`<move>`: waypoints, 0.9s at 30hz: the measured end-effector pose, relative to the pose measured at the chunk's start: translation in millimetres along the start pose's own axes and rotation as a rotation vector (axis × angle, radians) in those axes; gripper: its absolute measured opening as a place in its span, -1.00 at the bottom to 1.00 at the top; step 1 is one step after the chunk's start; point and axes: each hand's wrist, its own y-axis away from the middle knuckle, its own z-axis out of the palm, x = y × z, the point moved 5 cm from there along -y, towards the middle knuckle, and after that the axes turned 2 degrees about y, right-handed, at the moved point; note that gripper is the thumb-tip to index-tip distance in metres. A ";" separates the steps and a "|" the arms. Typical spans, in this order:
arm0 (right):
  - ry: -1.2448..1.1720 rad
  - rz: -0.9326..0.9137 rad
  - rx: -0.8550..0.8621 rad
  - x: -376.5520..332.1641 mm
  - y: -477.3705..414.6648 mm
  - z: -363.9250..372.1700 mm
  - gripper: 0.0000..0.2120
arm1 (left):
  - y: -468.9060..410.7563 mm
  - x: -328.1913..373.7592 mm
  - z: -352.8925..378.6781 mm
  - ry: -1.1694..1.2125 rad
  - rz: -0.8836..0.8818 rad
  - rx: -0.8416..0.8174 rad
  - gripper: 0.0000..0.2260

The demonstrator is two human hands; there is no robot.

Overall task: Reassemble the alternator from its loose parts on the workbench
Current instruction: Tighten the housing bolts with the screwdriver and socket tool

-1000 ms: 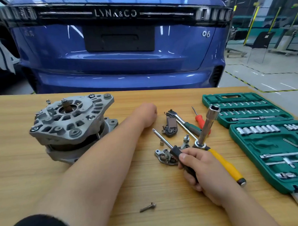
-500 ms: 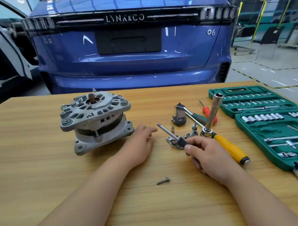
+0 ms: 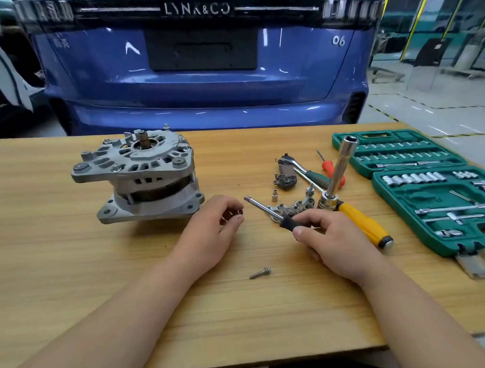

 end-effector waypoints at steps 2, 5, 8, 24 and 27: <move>0.011 -0.010 0.007 1.3 -0.1 -0.4 -0.79 | 1.2 1.5 -4.1 0.110 0.011 0.050 -0.81; 0.016 -0.016 0.012 2.6 -1.3 -1.0 -0.78 | -0.1 3.0 -5.6 0.168 0.026 0.083 -0.72; 0.040 -0.027 0.012 2.3 -1.4 -1.6 -0.76 | -0.1 2.3 -5.9 0.216 0.028 0.108 -0.72; 0.055 -0.027 -0.021 -6.9 4.9 0.3 -0.67 | 1.1 -3.8 8.6 1.238 -0.386 0.161 -0.89; -0.014 -0.010 -0.023 -7.3 5.6 1.8 -0.68 | 0.9 -1.9 6.4 1.223 -0.359 0.175 -0.89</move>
